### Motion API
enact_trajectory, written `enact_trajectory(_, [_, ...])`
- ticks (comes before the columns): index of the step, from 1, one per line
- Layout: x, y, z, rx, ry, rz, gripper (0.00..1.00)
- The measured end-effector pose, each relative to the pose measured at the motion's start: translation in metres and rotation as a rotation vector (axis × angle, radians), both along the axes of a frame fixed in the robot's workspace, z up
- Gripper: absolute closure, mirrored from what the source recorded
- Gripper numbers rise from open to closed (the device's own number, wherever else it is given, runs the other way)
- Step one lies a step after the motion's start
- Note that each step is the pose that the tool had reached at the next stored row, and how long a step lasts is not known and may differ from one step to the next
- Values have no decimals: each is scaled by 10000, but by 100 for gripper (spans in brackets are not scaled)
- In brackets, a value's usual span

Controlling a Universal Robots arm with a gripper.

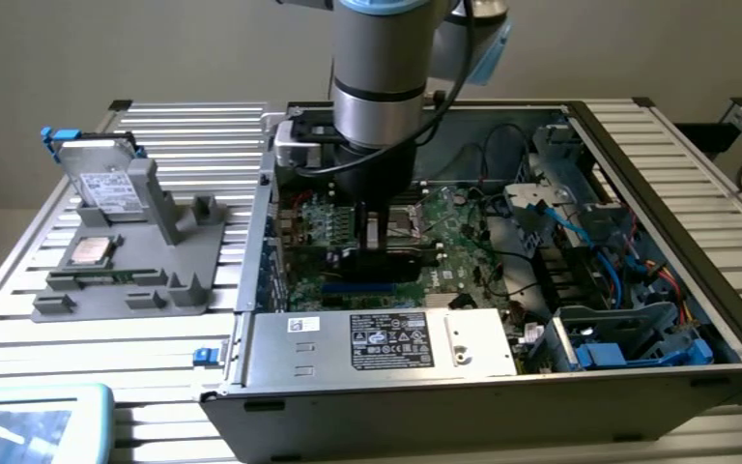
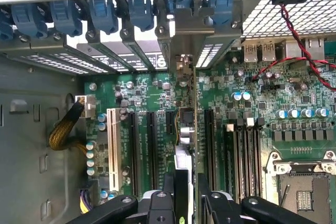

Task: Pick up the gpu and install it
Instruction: 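Insert the gpu into the slot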

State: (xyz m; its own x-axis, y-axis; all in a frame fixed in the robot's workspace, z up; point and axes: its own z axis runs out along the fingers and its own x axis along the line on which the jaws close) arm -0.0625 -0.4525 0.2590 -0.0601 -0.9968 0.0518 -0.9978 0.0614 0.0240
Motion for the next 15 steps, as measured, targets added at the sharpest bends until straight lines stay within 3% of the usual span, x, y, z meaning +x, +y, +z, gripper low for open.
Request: enact_trajectory(15, [-31,30,-4,0,0,-1,73])
